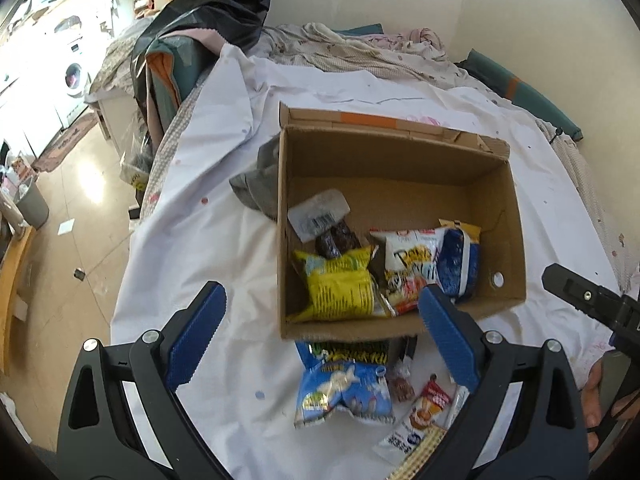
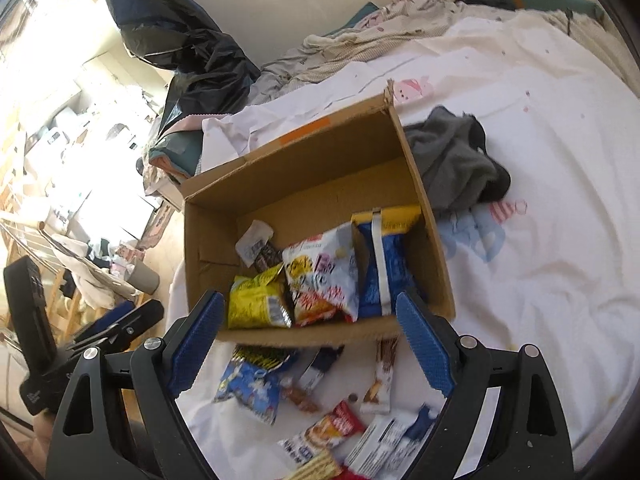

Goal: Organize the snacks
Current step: 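Grasp the blue Lonely God bag with the left tool and lift it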

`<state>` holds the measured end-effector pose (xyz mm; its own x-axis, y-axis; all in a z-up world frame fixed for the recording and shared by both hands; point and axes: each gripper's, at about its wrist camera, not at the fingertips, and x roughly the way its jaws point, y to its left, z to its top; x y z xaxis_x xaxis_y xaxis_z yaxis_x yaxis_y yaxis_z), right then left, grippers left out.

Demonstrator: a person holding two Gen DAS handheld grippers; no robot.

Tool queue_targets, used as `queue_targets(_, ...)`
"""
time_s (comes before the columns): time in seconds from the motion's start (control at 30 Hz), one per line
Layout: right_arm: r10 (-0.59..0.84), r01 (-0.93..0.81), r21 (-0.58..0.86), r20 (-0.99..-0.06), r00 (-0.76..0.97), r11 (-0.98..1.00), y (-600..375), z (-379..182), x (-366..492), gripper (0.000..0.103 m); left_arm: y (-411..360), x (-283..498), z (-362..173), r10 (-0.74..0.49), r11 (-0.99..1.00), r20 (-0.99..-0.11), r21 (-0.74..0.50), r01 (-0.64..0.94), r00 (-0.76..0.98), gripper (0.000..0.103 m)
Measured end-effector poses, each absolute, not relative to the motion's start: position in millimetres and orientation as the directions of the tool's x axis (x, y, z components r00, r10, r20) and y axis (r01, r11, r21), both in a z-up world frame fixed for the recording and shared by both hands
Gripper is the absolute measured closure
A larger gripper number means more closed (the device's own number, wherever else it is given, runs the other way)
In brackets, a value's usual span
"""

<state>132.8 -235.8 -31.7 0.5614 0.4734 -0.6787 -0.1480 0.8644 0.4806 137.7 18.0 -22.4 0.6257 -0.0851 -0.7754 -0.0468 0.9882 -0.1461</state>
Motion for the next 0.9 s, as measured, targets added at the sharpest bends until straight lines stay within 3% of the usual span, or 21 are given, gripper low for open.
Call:
queue_targets(0.43,0.428,-0.052,0.474,-0.738,0.522,0.879,-253,-54,97,0.013,28,103,-44,-0.087,0.975,-0.821,-0.187,-0.121,0.564,0.007)
queue_targets(0.77,0.368,0.037,0.439,-0.794,0.484,0.898,-272,-70,93,0.013,50,105,-71,-0.097,0.93,-0.862,-0.257,-0.264,0.497,0.007)
queue_targets(0.9,0.343,0.047,0.42,-0.796,0.499,0.907,-273,-69,94,0.013,32,116,-93,-0.136,0.942,-0.892,-0.251,-0.221,0.432,0.007)
